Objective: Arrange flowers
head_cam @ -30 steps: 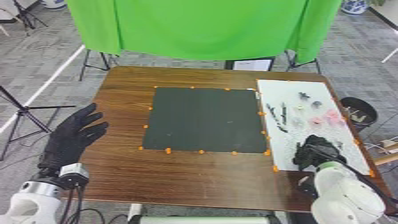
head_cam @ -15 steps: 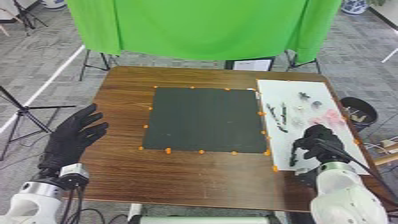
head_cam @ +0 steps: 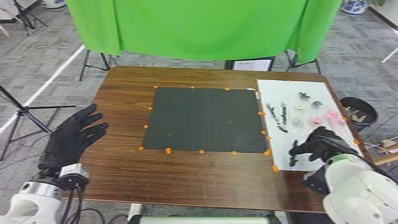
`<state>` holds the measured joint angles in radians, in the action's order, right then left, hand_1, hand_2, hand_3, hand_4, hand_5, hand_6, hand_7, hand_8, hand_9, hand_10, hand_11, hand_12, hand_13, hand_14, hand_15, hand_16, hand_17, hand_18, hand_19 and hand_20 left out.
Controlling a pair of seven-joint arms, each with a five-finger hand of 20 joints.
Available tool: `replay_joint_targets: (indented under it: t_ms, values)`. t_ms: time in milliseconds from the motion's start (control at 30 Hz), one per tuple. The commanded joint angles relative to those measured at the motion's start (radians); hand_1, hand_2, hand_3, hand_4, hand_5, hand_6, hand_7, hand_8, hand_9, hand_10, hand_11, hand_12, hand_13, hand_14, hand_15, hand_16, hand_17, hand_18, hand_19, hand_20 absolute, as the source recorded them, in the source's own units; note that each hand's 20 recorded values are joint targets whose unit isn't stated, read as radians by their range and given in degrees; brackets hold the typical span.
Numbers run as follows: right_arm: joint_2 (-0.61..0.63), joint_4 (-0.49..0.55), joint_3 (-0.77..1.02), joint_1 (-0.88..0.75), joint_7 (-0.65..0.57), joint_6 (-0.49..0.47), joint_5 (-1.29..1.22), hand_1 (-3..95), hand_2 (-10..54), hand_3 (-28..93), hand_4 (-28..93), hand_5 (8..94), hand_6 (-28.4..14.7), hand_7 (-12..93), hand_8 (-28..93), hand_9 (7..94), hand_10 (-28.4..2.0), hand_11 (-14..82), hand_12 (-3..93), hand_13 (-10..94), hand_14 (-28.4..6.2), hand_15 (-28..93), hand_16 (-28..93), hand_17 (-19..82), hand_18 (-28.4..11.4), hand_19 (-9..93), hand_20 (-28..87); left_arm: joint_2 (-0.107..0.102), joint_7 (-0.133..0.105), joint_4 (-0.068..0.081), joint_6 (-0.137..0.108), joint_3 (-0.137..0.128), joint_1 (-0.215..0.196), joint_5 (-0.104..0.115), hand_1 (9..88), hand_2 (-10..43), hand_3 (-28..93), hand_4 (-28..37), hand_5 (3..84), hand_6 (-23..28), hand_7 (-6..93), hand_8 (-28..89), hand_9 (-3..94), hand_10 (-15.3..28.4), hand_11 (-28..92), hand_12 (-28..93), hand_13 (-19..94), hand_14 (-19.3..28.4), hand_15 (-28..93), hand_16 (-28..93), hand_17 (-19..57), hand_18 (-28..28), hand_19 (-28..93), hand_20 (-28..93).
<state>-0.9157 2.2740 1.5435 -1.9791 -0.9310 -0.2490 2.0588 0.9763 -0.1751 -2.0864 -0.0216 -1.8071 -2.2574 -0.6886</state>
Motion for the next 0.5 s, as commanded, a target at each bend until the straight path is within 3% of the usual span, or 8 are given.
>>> replay_joint_targets:
  t_ms: [33,200,367,500]
  values:
    - [-0.018,0.002,-0.033,-0.025,-0.017,-0.033,0.043,44.9,-9.5,30,-28,61.9,-4.2,29,-11,68.4,-11.0,69.4,66.9,69,-11.1,88,45,25,-20.6,75,41,0.006,0.009,0.003,0.008,0.001,-0.006,-0.001,24.5,-5.6,71,-28.1,31.6,5.3,18.1,-10,26.9,12.9,24,17,21,17.6,47,-5,-8.5,21.9,42,9]
    - [-0.017,-0.015,-0.061,-0.019,-0.024,-0.054,0.074,44.9,-9.5,28,-28,63.1,-4.0,30,-12,69.2,-10.9,69.2,66.7,69,-11.0,88,44,25,-20.6,75,41,0.002,0.009,0.005,0.008,0.004,-0.004,0.000,24.5,-5.5,71,-28.2,31.6,5.3,18.2,-10,26.9,12.9,24,17,21,17.6,47,-4,-8.5,21.9,42,9]
    - [-0.017,-0.049,-0.117,-0.015,-0.018,-0.065,0.156,46.7,-9.5,18,-25,63.7,-3.9,30,-12,69.5,-10.9,69.0,66.8,69,-11.1,88,44,26,-20.8,75,41,0.000,0.008,0.004,0.008,0.004,-0.007,0.000,24.4,-5.5,72,-28.2,31.6,5.3,18.3,-10,26.9,12.9,24,17,21,17.6,47,-5,-8.6,21.8,42,9]
    - [-0.017,-0.103,-0.191,-0.011,0.004,0.036,0.229,52.1,-9.5,13,-22,67.9,-1.9,31,-13,73.4,-9.7,68.7,66.8,72,-10.6,88,44,28,-20.5,77,40,0.000,0.007,0.005,0.008,0.005,-0.008,0.000,24.4,-5.4,72,-28.1,31.6,5.3,18.3,-10,26.9,12.9,25,17,21,17.6,47,-5,-8.6,21.9,42,9]
